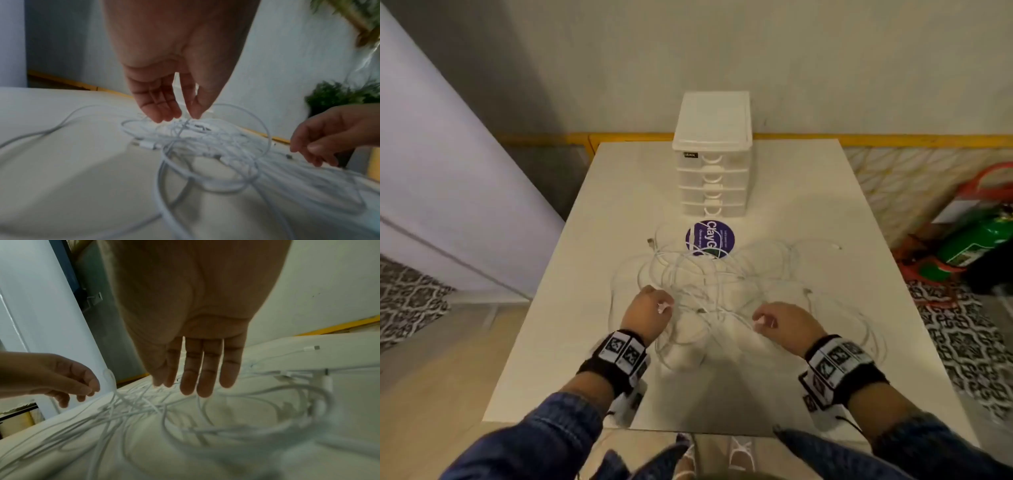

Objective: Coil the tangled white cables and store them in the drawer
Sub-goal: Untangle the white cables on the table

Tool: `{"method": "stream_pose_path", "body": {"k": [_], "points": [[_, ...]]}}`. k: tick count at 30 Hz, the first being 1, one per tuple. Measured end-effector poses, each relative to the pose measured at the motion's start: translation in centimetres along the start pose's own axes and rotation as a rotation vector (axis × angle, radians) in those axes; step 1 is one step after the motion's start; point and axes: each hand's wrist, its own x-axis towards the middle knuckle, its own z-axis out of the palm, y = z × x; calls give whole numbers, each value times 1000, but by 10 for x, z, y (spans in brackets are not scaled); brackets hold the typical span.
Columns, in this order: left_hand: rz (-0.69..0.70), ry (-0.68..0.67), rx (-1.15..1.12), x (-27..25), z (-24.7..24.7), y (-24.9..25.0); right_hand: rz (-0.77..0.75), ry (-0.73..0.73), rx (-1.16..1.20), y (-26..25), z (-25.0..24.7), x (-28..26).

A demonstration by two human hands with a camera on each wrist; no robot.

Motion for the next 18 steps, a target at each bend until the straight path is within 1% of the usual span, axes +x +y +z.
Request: {"method": "stream_pose_path", "body": {"k": [2, 3, 4, 6, 8, 10, 11, 12, 13, 14, 15, 16, 17, 18], "points": [[-43, -70, 83, -2, 3, -2, 22, -87, -37, 1, 8, 0], [-43, -109, 123, -6, 4, -2, 25, -107, -67, 4, 13, -1], [-22, -118, 130, -10, 4, 1, 28, -101, -75, 4, 16, -4], [45, -94, 101, -12, 8, 7, 14, -84, -90, 9, 23, -6], [59, -66, 97, -7, 9, 15, -18, -69, -72, 10, 22, -6], [91, -138, 160, 0, 12, 20, 6, 13, -16, 13, 15, -5], [114, -169, 204, 3, 14, 22, 33, 97, -1, 16, 11, -4], [126, -171, 237, 4, 17, 23, 74, 199, 4, 20, 6, -3], [143, -144, 257, 5, 19, 24, 123, 298, 16, 27, 0, -2], [153, -105, 264, 4, 21, 25, 179, 360, 29, 33, -6, -2], [156, -59, 257, 2, 23, 26, 229, 385, 37, 40, -10, -1], [122, -33, 237, 1, 24, 29, 279, 372, 31, 46, -13, -1], [70, -31, 233, 0, 27, 30, 326, 343, 23, 52, -15, 0], [-6, -72, 246, -2, 30, 32, 368, 310, 23, 55, -16, 0]]}}
